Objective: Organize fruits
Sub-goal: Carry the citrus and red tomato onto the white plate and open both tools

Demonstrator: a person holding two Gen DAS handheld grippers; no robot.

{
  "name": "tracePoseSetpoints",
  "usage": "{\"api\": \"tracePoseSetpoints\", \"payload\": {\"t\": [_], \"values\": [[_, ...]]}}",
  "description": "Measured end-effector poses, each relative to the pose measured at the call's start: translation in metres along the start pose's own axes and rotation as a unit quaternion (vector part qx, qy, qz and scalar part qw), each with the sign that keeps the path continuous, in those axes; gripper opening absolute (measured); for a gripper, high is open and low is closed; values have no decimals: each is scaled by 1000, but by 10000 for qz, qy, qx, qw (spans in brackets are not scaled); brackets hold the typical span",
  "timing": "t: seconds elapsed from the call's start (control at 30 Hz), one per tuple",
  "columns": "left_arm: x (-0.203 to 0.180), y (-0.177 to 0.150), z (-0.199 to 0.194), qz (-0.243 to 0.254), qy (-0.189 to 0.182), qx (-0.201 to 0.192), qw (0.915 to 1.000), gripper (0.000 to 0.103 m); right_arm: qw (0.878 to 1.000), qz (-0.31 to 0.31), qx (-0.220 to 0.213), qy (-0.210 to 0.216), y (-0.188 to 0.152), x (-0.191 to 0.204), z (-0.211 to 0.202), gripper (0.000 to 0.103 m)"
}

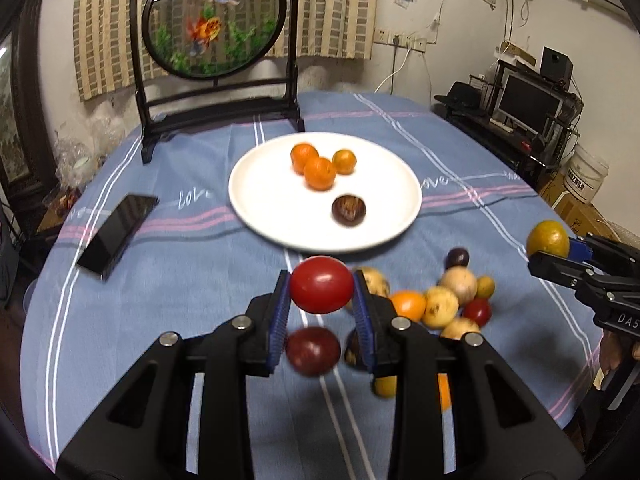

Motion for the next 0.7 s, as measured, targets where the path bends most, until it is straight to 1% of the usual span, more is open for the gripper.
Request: {"api": "tracePoseSetpoints", "payload": {"t": [0.17,0.3,0.4,0.5,0.6,0.7], "values": [[1,29,3,-27,10,-212,9998,31,9999,-142,-41,-53,34,1,15,42],[-1,47,18,-23,-3,-209,9998,31,9998,-205,0,-64,55,2,35,42],[-6,55,40,-8,8,-105,9999,31,9996,-192,118,-150,65,-4,60,42],[-6,61,72,-64,118,126,9998,31,9992,26,308,-259,68,-19,91,42],[-2,60,105,-236,135,416,9988,31,9982,236,428,-333,64,-34,114,42],[-1,58,127,-280,241,558,9978,31,9964,418,663,-320,53,-48,134,42]]}}
Point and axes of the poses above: each gripper's, at about its wrist camera, not at the fingertips, and z roughly the way its jaws point, x to its left, y to its top, the point moved 3 cm from there along z, roughly the way its jaws point, and after that the axes turned 12 degrees about y, right-handed, at the moved point
